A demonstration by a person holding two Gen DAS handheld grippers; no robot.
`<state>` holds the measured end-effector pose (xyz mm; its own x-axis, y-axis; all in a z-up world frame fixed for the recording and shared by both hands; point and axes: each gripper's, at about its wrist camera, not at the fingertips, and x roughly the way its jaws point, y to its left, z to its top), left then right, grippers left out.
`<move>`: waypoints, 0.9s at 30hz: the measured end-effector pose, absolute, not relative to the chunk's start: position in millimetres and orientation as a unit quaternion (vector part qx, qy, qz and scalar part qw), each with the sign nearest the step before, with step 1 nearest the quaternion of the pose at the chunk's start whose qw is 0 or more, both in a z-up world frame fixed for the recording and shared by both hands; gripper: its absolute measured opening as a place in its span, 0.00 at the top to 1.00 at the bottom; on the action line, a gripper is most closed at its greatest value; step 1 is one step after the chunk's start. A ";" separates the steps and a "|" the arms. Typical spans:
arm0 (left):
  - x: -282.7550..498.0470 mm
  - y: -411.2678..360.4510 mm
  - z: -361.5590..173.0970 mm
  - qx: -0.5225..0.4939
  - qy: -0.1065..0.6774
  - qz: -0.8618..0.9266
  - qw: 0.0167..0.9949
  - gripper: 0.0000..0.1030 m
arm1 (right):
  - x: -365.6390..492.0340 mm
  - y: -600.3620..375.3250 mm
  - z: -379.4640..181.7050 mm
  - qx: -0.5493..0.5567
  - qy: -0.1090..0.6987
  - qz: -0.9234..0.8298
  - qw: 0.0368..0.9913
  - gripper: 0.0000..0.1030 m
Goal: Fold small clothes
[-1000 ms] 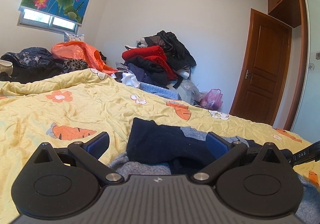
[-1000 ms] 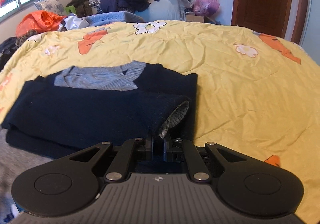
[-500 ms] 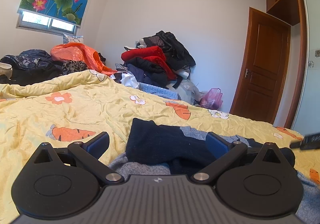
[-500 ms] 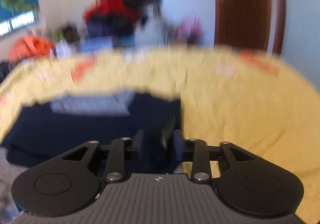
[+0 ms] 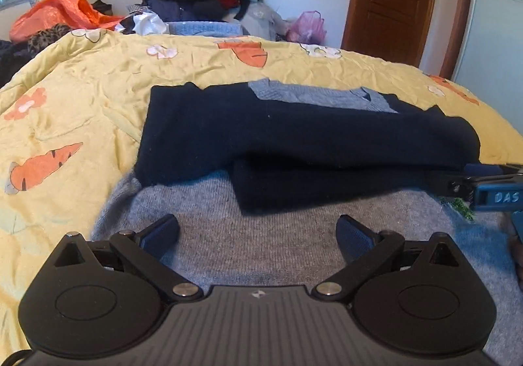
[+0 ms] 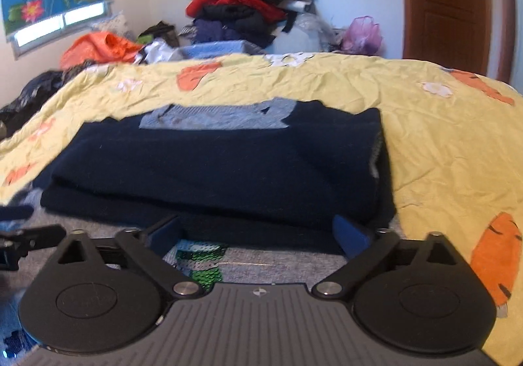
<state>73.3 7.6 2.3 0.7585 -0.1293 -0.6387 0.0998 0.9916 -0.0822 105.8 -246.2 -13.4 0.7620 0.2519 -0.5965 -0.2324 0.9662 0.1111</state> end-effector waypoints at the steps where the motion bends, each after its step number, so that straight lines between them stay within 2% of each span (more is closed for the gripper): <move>1: 71.9 7.8 1.9 -0.016 0.344 -0.064 0.937 0.00 | 105.6 -240.5 -14.1 -0.002 0.323 0.124 0.938 0.01; 4: 55.8 8.4 4.3 0.029 0.356 -0.048 0.933 0.00 | 104.1 -229.5 -15.7 -0.040 0.327 0.108 0.938 0.01; 12: -29.3 38.6 3.7 0.058 0.337 -0.071 0.937 0.00 | 103.2 -236.0 -15.7 -0.028 0.327 0.106 0.939 0.01; 18: -44.9 58.6 6.7 0.027 0.344 0.005 0.939 0.00 | 100.0 -239.0 -14.1 -0.021 0.322 0.102 0.941 0.01; 23: -72.8 60.3 7.3 0.053 0.337 -0.008 0.940 0.00 | 21.3 -274.2 4.1 0.057 0.315 0.148 0.936 0.08; 27: -70.7 77.9 5.1 -0.001 0.354 -0.033 0.934 0.00 | -56.1 -336.6 15.2 0.114 0.303 0.142 0.935 0.10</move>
